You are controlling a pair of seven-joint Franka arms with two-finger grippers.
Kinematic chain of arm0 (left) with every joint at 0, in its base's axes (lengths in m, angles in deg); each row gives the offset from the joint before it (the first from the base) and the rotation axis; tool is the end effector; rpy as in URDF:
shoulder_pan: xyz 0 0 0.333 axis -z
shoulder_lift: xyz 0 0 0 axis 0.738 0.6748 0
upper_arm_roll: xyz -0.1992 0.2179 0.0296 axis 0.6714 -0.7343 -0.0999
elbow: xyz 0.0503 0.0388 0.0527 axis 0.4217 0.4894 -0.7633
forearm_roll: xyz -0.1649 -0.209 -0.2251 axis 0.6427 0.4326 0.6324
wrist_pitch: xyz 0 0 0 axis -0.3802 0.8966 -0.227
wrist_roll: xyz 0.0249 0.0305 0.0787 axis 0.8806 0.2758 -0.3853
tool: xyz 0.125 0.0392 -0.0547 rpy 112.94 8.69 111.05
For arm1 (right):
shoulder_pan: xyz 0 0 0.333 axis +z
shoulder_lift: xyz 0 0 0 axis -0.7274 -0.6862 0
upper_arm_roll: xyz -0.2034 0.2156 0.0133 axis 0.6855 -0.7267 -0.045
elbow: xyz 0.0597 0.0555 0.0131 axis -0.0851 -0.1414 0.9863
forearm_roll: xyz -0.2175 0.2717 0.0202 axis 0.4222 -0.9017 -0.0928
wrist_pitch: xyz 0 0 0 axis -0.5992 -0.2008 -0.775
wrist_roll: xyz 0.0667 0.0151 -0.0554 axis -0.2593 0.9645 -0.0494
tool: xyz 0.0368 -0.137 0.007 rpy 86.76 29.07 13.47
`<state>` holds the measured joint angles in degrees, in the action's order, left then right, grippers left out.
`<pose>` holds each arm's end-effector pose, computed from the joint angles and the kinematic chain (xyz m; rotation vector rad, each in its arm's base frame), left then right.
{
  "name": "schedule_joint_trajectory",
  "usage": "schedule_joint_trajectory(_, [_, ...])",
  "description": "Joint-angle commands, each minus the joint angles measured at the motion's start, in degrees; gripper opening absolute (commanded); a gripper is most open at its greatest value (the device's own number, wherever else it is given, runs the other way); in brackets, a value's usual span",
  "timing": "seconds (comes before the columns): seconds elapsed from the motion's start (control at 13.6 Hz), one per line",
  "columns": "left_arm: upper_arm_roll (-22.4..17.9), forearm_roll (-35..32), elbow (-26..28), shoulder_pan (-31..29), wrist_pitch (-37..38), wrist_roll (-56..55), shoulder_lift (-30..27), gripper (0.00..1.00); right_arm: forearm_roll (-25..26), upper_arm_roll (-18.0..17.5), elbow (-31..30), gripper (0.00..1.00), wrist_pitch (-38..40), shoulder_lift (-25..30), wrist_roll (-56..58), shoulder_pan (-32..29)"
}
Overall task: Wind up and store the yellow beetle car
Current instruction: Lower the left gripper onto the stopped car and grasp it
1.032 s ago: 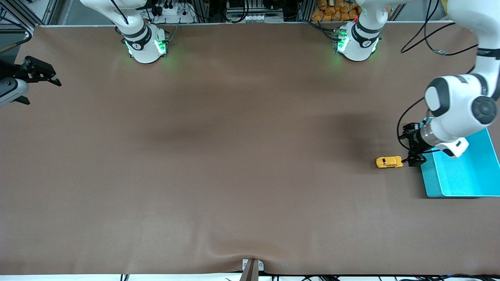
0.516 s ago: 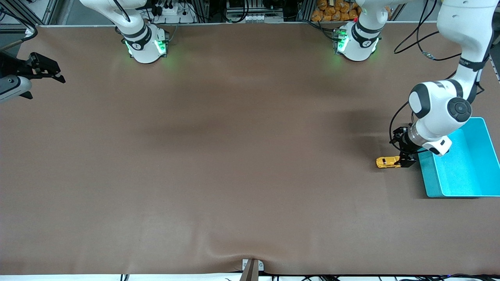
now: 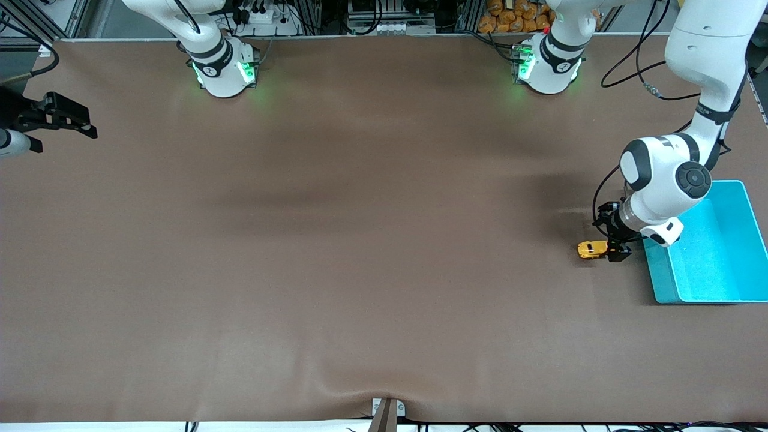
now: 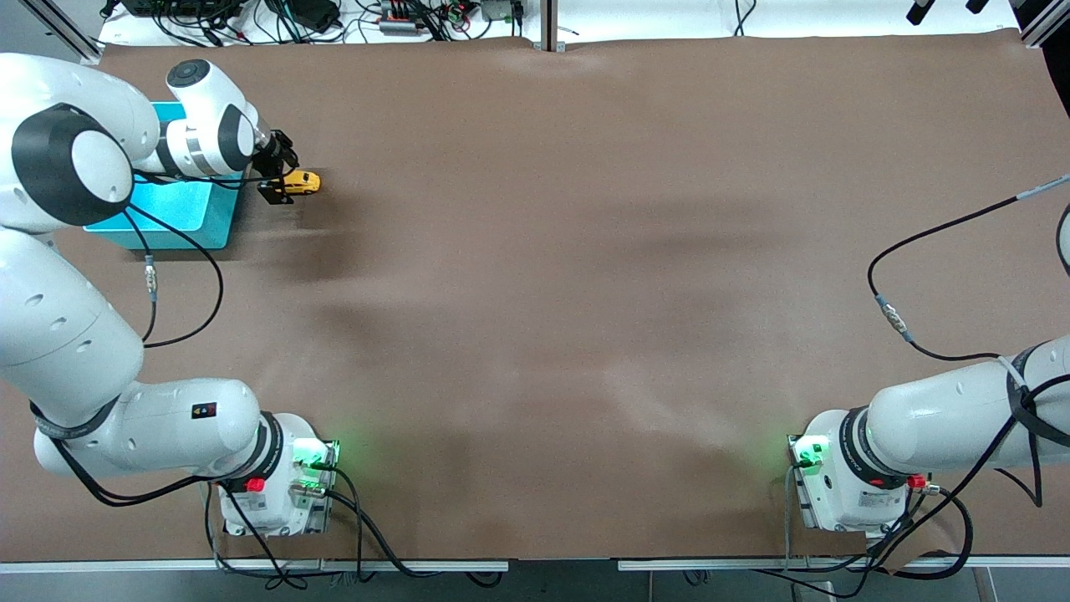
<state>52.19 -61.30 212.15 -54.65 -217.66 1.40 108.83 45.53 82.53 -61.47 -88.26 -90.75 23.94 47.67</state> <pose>0.5371 0.0470 0.1831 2.1593 2.1829 0.0584 0.4939 -0.0020 0.5938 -3.0764 -0.3640 0.2075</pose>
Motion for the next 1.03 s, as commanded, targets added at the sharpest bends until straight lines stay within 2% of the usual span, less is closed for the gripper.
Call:
schedule_joint_trajectory(0.0, [0.37,1.14,-1.57,-1.34,-0.82,-0.41,1.01,1.00,-0.52,-0.01,-0.81,1.00,-0.34,1.40,-4.60,0.05])
schedule_joint_trajectory(0.15, [0.37,1.14,-2.80,-1.17,-0.82,-0.41,2.50,1.00,-0.17,-0.01,-4.48,1.00,-2.70,3.58,-6.29,0.14])
schedule_joint_trajectory(0.22, [0.37,1.14,-3.15,-0.91,-0.82,-0.41,2.77,0.89,-0.17,-0.01,-8.68,1.00,-5.76,6.29,-6.29,0.14])
schedule_joint_trajectory(0.29, [0.37,1.14,-3.16,-0.73,-0.82,-0.41,2.86,0.55,-0.08,-0.09,-13.51,1.00,-9.36,9.54,-6.38,0.14])
schedule_joint_trajectory(0.37, [0.54,1.14,-3.16,-0.47,-0.82,-0.50,2.86,0.27,-0.08,-0.10,-17.56,1.00,-12.00,12.10,-6.82,0.14])
schedule_joint_trajectory(0.44, [0.55,1.14,-3.16,-0.47,-0.82,-0.41,2.86,0.12,-0.08,-0.10,-19.87,1.00,-13.42,13.60,-7.34,0.14])
schedule_joint_trajectory(0.52, [0.63,1.14,-3.07,-0.38,-0.82,-0.50,2.77,0.03,-0.08,-0.10,-20.58,1.00,-13.61,13.96,-7.43,0.05])
schedule_joint_trajectory(0.59, [0.63,1.23,-2.89,-0.38,-0.73,-1.89,2.42,0.00,-0.08,-0.10,-20.59,1.00,-13.61,13.88,-7.44,-0.03])
schedule_joint_trajectory(0.96, [2.04,0.36,-2.63,1.55,1.02,-4.81,-2.93,0.00,-0.08,0.17,-20.59,1.00,-13.09,14.67,-7.44,-0.65])
